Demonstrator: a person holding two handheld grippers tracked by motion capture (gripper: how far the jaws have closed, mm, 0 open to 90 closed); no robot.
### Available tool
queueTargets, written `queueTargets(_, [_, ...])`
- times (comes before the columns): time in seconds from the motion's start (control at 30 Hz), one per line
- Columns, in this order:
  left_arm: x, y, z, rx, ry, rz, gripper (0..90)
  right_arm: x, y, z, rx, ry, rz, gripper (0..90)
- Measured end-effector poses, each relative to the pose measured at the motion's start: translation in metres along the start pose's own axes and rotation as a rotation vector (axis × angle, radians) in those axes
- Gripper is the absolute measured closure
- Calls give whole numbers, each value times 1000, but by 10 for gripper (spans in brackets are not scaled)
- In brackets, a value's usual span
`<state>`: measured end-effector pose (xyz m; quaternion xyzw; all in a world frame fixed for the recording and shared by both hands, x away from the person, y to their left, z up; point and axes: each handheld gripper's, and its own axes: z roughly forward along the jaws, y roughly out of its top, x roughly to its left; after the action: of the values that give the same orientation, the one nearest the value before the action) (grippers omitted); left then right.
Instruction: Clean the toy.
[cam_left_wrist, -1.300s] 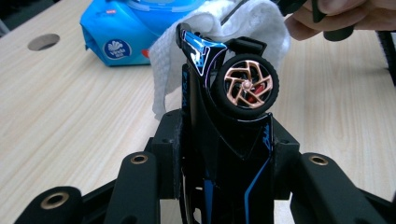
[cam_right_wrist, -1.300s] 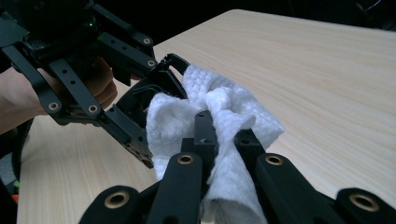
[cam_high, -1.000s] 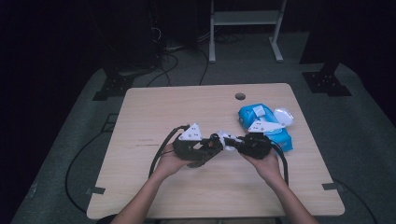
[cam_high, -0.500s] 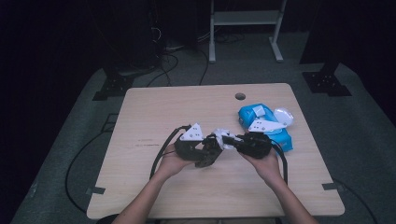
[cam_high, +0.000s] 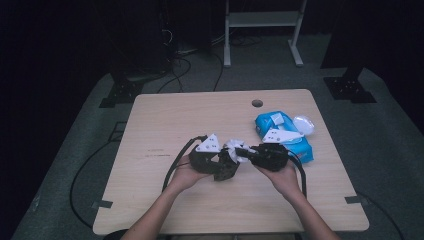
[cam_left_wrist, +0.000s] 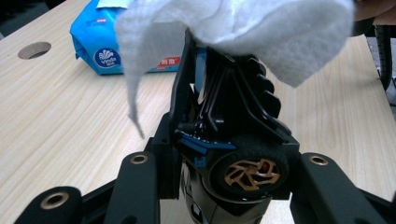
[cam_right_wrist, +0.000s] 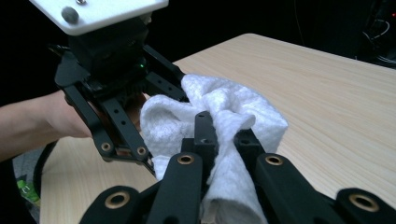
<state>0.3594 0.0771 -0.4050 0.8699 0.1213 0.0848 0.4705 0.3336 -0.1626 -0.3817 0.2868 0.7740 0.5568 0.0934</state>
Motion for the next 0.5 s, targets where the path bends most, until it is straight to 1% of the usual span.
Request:
queueTargets(0.03, [1, -1, -1, 0, 1, 0, 573, -1, -2, -1, 8, -10, -5, 834])
queueTargets(0.1, [2, -3, -2, -3, 1, -6, 573, -3, -3, -1, 6, -11, -1, 835])
queueTargets(0.13, [3, -4, -4, -1, 3, -9, 573, -7, -6, -2, 26, -34, 2, 834])
queueTargets(0.17, [3, -4, -4, -1, 3, -9, 573, -7, -6, -2, 26, -34, 2, 834])
queueTargets(0.2, [4, -4, -4, -2, 2, -9, 573, -9, -8, -2, 38, -42, 8, 835])
queueTargets(0.27, [3, -3, -3, -1, 2, -4, 573, -10, -11, -1, 39, -36, 22, 834])
queueTargets(0.3, [3, -3, -3, -2, 3, -3, 573, -8, -9, -1, 28, -44, 11, 835])
queueTargets(0.33, [2, -2, -2, -1, 3, -3, 573, -8, -9, -1, 28, -44, 11, 835])
queueTargets(0.37, [2, -2, -2, 0, 3, 1, 573, -5, -5, -2, 5, -17, 18, 835])
queueTargets(0.4, [1, -1, -1, 3, 5, 5, 573, -5, -5, -2, 5, -17, 18, 835])
queueTargets(0.43, [-1, 0, 0, 1, 2, 4, 573, 0, -1, -1, 4, -8, -2, 834])
queueTargets(0.5, [-1, 0, 0, 1, 3, 3, 573, 1, -1, 1, 3, -14, -18, 834])
